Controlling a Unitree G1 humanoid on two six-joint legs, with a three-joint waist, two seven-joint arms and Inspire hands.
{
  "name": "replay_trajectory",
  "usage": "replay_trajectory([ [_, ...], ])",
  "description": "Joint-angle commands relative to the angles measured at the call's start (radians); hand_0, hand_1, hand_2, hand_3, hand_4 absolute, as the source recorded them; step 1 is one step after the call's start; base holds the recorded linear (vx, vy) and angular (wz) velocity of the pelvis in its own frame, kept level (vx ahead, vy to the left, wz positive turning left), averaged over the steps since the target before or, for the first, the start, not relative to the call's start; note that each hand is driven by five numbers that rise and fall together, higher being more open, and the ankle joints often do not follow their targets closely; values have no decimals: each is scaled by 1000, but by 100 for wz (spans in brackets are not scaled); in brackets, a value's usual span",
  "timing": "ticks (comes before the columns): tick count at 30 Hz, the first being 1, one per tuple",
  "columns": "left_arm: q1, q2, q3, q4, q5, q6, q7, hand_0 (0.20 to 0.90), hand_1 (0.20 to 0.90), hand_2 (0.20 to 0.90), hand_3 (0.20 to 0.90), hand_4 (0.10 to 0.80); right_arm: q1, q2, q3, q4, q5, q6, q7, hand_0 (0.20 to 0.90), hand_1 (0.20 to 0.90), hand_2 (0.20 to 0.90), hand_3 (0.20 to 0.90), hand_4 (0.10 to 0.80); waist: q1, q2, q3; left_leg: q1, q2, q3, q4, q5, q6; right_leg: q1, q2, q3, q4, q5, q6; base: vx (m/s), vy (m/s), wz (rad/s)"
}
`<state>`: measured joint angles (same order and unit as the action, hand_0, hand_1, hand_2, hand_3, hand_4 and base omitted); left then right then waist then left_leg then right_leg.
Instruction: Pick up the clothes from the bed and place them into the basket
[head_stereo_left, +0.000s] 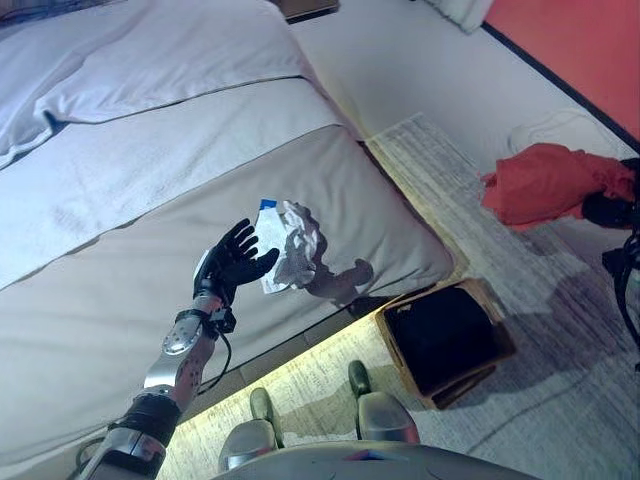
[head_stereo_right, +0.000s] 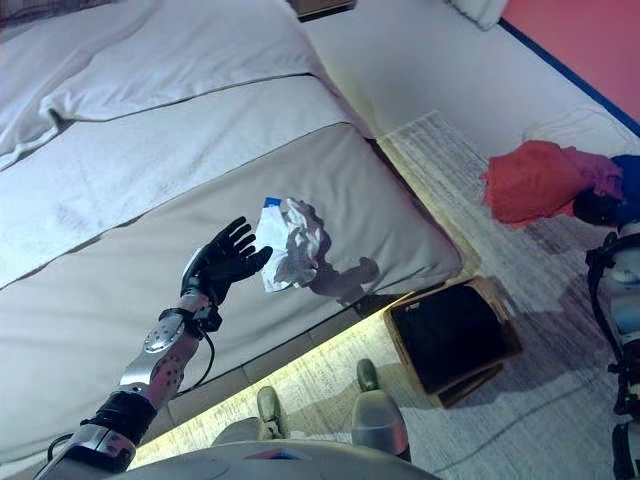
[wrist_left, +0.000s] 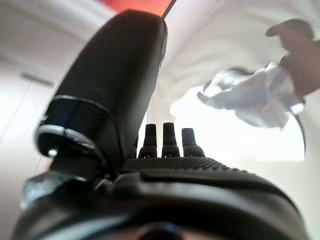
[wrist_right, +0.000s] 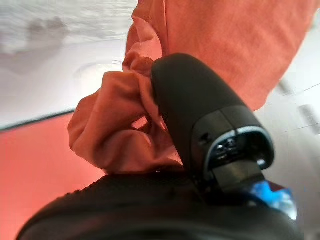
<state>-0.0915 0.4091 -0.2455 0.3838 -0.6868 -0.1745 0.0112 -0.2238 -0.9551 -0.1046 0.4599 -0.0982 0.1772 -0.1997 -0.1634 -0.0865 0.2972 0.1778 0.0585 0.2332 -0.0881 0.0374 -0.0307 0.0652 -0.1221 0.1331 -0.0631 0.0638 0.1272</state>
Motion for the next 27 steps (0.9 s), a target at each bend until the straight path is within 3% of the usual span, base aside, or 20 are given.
replay_trajectory([
  [1, -68, -25, -27, 0, 40, -71, -37, 900, 900, 900, 900, 800, -14, -64, -17, 28, -27, -12, 0, 300, 300, 300, 200, 100, -20, -11, -145, -6, 27, -28, 124, -202, 24, -106, 29, 12, 56, 30, 9, 13, 3, -32],
  [11, -70, -12, -76, 9, 137, -62, -72, 900, 900, 900, 900, 800, -2, 51, 69, 159, -4, -38, 22, 300, 300, 300, 200, 100, -50, 26, -119, 28, 37, 31, 131, -217, 12, -127, 29, 29, 59, 43, 7, 10, -56, -23],
  [15, -76, 17, -102, -11, 243, -80, -87, 900, 900, 900, 900, 800, 10, 95, 97, 196, -3, -49, 0, 300, 300, 300, 200, 100, -55, 54, -102, 28, 44, 51, 131, -217, 5, -139, 26, 21, 57, 45, 7, -24, -78, -10],
  [21, -126, 67, -143, -16, 358, -99, -84, 900, 900, 900, 900, 800, -43, 103, 144, 258, 1, -72, -1, 300, 300, 300, 200, 100, -59, 92, -74, 20, 45, 58, 119, -206, -2, -150, 20, 10, 52, 46, 12, -54, -36, -1],
  [26, -154, 81, -147, -16, 365, -107, -74, 900, 900, 900, 900, 800, -78, 109, 185, 293, -4, -73, -21, 300, 300, 300, 200, 100, -54, 122, -61, 11, 41, 54, 107, -194, -6, -154, 14, 4, 42, 43, 12, -43, -18, 0],
  [27, -158, 80, -149, -13, 368, -113, -75, 900, 900, 900, 900, 800, -92, 112, 194, 308, -11, -68, -40, 804, 804, 804, 787, 687, -50, 127, -58, 9, 41, 52, 105, -193, -7, -155, 12, 1, 39, 43, 11, -42, -22, 0],
])
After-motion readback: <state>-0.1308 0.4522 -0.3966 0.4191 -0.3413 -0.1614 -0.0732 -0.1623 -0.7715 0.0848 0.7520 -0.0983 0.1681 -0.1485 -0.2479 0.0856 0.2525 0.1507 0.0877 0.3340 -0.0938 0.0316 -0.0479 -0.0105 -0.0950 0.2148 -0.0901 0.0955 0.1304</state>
